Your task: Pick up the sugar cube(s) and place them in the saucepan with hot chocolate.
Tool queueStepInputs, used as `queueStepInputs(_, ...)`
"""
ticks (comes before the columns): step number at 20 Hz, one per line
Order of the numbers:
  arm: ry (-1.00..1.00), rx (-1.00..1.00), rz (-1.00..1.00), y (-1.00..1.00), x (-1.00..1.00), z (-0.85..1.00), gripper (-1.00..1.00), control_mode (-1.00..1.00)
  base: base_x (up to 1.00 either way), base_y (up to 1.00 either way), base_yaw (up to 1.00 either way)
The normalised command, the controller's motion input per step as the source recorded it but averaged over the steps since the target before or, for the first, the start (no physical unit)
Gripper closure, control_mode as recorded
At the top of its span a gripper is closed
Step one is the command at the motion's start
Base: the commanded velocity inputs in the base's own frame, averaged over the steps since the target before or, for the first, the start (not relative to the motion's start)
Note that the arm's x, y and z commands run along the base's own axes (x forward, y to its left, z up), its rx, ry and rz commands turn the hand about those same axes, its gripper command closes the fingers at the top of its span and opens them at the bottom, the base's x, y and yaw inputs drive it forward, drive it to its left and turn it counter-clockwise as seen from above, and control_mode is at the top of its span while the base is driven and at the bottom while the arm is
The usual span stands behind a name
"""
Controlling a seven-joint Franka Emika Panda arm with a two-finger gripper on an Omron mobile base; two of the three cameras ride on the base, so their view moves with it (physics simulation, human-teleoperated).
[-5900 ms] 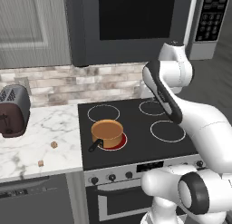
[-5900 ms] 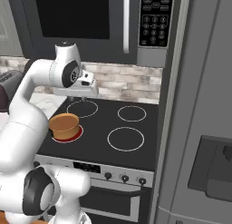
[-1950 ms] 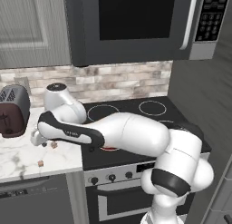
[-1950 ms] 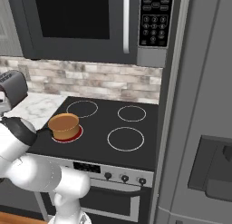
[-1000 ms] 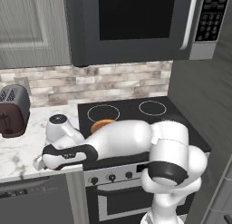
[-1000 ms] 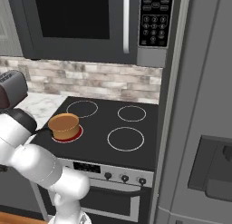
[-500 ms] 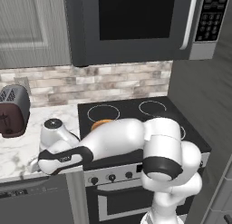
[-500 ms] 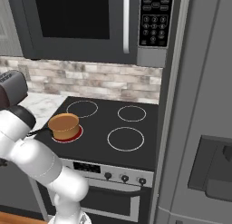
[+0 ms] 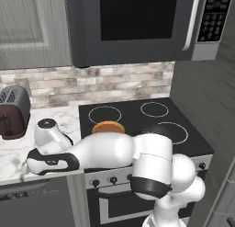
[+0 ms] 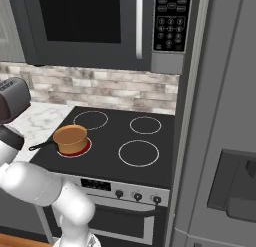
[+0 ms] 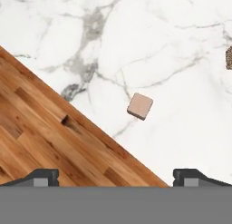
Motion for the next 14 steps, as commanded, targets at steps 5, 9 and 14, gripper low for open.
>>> queueStepInputs(5,0.00,0.00,0.00,0.00,0.07,0.00,-1.00,-1.00,0.00,0.00,0.00)
queueStepInputs(9,0.00,0.00,0.00,0.00,0.04,0.00,-1.00,-1.00,0.00,0.00,0.00)
queueStepInputs(14,0.00,0.00,0.00,0.00,0.04,-0.02,-1.00,-1.00,0.00,0.00,0.00)
